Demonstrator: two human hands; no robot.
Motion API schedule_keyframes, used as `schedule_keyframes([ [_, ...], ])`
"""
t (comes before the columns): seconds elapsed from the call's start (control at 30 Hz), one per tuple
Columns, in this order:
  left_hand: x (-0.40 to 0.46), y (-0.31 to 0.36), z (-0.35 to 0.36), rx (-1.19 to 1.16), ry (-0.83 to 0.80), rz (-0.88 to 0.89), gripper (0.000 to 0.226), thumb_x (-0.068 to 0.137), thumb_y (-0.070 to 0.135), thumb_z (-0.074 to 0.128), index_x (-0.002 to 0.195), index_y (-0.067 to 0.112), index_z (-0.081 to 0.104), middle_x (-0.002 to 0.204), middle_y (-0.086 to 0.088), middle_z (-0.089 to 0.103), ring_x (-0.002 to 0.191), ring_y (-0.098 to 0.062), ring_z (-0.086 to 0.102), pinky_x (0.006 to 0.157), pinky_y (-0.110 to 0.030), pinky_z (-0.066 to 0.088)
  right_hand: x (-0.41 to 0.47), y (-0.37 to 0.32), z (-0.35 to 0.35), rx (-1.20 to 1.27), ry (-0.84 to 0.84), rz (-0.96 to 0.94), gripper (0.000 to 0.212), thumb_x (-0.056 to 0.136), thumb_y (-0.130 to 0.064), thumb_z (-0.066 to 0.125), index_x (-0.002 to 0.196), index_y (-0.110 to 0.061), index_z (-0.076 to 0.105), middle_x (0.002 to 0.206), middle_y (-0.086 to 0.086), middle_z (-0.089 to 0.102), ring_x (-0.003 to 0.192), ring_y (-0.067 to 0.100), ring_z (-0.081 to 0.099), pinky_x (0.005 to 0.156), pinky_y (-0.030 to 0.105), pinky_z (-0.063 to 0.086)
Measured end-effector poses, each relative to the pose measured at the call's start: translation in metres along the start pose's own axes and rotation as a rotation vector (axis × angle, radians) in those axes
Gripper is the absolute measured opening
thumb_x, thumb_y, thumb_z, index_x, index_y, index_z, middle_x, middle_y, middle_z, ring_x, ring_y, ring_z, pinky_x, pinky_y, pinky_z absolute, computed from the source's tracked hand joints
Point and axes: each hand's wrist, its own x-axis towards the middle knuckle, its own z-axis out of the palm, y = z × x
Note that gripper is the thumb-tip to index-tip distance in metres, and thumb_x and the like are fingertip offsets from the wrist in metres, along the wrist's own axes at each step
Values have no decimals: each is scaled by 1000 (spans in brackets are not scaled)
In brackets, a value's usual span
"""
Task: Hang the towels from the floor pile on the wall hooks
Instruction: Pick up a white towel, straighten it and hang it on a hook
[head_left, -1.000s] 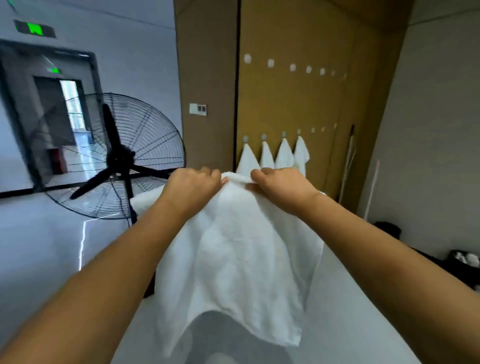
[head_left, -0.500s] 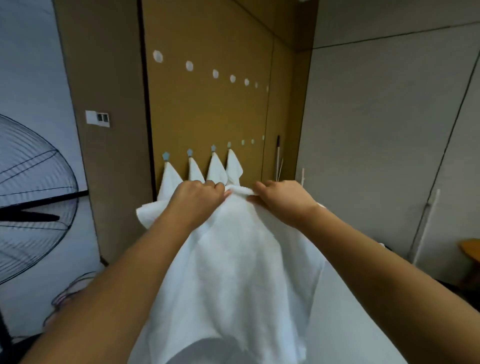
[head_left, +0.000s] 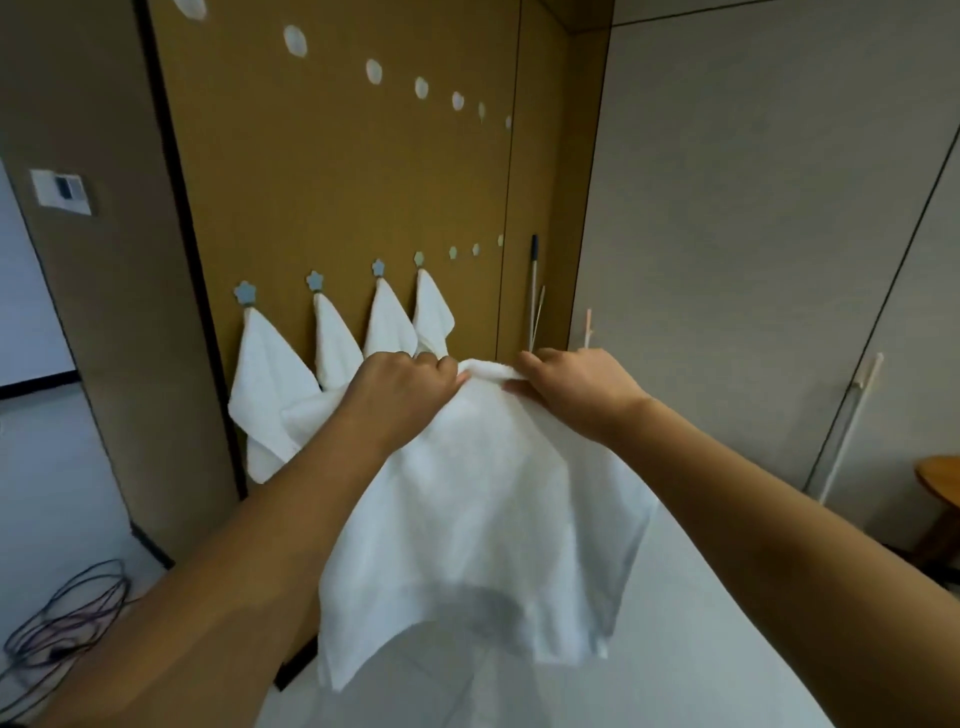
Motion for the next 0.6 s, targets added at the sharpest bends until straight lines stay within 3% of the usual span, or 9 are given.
schedule_keyframes([
  [0.1,29,2,45,7,-15,-12,40,94,26,41,64,8,61,43,-5,47,28,-20,43,40,-18,30,30,37,30,7,10,-8,39,101,-41,25,125,-16,43,103,7,59,85,24,59,70,30,48],
  [0.23,81,3,100,-15,-81,2,18,88,14,59,75,3,66,47,-9,51,31,-23,46,41,-19,32,72,98,66,-17,39,-35,39,101,-40,25,126,-15,43,102,8,59,85,25,59,69,30,49],
  [0.37,144,3,156,-12,-10,-36,25,84,20,65,65,5,58,43,-8,48,28,-22,44,39,-19,36,118,166,90,-28,59,-34,39,101,-40,26,124,-14,43,101,8,58,84,24,58,68,30,48],
  [0.47,175,1,193,-15,85,-59,40,96,29,46,61,9,54,42,-5,47,28,-20,43,39,-16,32,150,203,108,-7,92,-32,38,101,-40,27,123,-15,44,102,7,59,84,22,57,67,27,44],
  [0.6,195,-3,245,15,80,-31,45,93,31,32,60,9,55,42,-5,46,28,-19,41,39,-15,27,182,230,146,7,73,-55,38,101,-41,26,124,-15,43,100,6,58,75,19,48,63,26,38],
])
